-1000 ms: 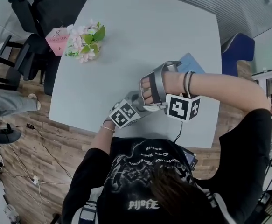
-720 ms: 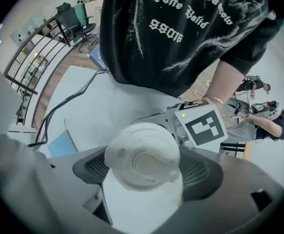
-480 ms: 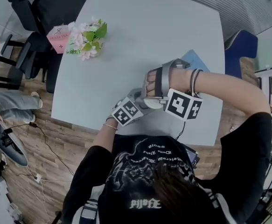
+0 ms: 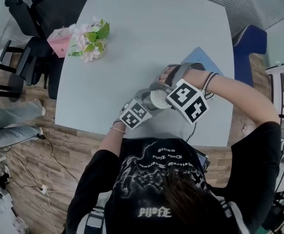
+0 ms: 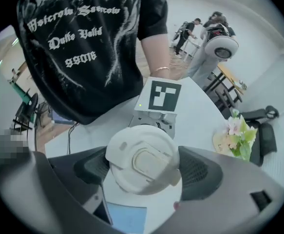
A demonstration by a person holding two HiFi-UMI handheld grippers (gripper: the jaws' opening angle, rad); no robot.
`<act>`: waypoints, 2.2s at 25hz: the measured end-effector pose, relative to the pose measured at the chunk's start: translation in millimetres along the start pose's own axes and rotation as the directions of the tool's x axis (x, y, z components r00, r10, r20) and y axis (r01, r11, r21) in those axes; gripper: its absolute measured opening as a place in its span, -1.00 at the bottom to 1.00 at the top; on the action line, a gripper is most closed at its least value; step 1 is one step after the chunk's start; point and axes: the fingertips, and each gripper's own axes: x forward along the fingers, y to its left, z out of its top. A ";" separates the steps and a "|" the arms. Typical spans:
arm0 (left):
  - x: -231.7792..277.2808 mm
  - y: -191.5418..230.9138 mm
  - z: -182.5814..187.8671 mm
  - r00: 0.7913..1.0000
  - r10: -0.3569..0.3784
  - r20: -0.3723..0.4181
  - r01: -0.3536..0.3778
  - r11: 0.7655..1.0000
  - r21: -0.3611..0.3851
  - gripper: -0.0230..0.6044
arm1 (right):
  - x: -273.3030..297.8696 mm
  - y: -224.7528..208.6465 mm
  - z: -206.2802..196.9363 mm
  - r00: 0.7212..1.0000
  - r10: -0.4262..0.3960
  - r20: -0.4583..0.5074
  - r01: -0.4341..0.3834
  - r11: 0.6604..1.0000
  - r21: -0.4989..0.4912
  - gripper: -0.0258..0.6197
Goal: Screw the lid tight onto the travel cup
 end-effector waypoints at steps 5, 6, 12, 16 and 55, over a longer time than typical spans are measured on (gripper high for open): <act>0.6 -0.1 -1.0 1.000 0.019 0.000 -0.019 1.000 0.005 0.26 | 0.0 -4.3 0.3 0.998 -0.045 -0.031 0.050 0.985 0.167 0.43; 0.6 -0.3 -1.1 1.000 0.022 -0.001 -0.022 1.000 0.005 0.26 | -0.1 -4.7 0.2 0.998 -0.055 -0.041 0.062 0.980 0.191 0.43; 0.4 -0.2 -2.1 0.999 0.032 -0.008 -0.032 0.999 0.014 0.26 | 2.2 -7.8 -1.5 0.989 -0.085 -0.123 0.121 0.937 0.327 0.43; -0.7 -1.3 -2.2 0.999 0.038 -0.004 -0.038 0.999 0.013 0.26 | 1.4 -10.9 -1.6 0.985 -0.094 -0.148 0.154 0.869 0.471 0.43; 0.0 -1.6 -1.0 0.994 0.109 0.022 -0.110 0.992 0.055 0.25 | -5.7 -29.4 -13.6 0.940 -0.187 -0.284 0.317 0.178 0.931 0.43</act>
